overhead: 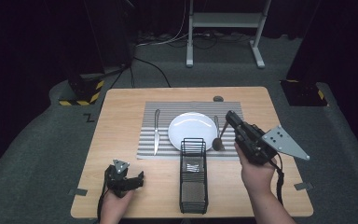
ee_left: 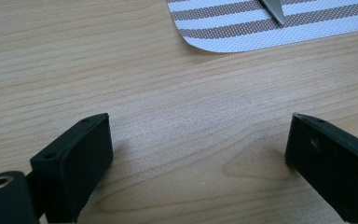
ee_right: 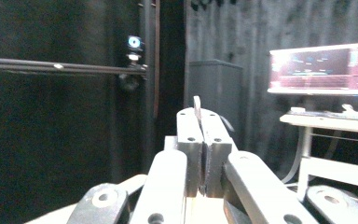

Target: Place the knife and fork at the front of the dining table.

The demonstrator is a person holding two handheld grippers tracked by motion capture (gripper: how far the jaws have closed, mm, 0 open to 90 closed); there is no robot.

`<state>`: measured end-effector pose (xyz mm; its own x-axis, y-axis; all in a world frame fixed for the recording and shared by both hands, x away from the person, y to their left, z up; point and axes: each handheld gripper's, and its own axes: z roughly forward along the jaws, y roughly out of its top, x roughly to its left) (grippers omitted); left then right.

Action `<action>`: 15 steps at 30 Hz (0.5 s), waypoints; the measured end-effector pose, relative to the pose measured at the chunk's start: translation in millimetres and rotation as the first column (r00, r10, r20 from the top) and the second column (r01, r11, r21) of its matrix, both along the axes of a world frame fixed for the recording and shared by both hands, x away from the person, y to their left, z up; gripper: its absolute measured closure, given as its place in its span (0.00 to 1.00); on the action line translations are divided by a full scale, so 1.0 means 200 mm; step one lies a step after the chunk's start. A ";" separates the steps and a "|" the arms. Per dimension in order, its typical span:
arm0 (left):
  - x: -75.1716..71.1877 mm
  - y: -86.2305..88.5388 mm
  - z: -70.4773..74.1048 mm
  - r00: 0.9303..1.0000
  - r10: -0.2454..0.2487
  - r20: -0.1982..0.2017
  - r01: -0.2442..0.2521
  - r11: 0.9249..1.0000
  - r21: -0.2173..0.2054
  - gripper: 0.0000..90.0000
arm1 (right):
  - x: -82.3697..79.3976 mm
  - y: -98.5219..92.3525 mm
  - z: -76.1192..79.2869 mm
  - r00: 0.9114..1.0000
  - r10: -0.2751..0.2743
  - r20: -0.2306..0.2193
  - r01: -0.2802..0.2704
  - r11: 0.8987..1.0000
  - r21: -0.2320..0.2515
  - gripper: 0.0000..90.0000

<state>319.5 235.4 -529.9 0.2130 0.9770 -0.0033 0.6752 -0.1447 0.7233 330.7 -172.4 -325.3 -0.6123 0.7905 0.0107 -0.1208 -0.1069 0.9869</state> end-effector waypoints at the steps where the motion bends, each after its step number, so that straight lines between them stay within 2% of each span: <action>1: 0.00 0.00 0.00 1.000 0.000 0.000 0.000 1.000 0.000 0.08 | 0.00 -0.03 -0.01 1.000 -0.015 0.000 0.015 1.000 -0.007 0.98; 5: 0.00 0.00 0.00 1.000 0.002 0.000 -0.002 1.000 0.001 0.08 | 0.03 -0.14 -0.08 0.997 -0.071 -0.035 0.071 0.997 -0.018 0.98; 10: 0.00 0.00 0.00 1.000 0.004 0.001 -0.004 1.000 0.004 0.08 | 0.07 -0.26 -0.18 0.988 -0.142 -0.069 0.139 0.989 -0.040 0.98; 15: 0.00 0.00 0.00 1.000 0.004 0.001 -0.004 1.000 0.004 0.08 | 0.11 -0.34 -0.27 0.978 -0.184 -0.099 0.179 0.982 -0.057 0.98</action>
<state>319.3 234.9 -529.9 0.2089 0.9779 0.0004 0.6753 -0.1446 0.7232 352.6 -240.7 -379.4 -0.4560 0.8896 0.0261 -0.0310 -0.0452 0.9985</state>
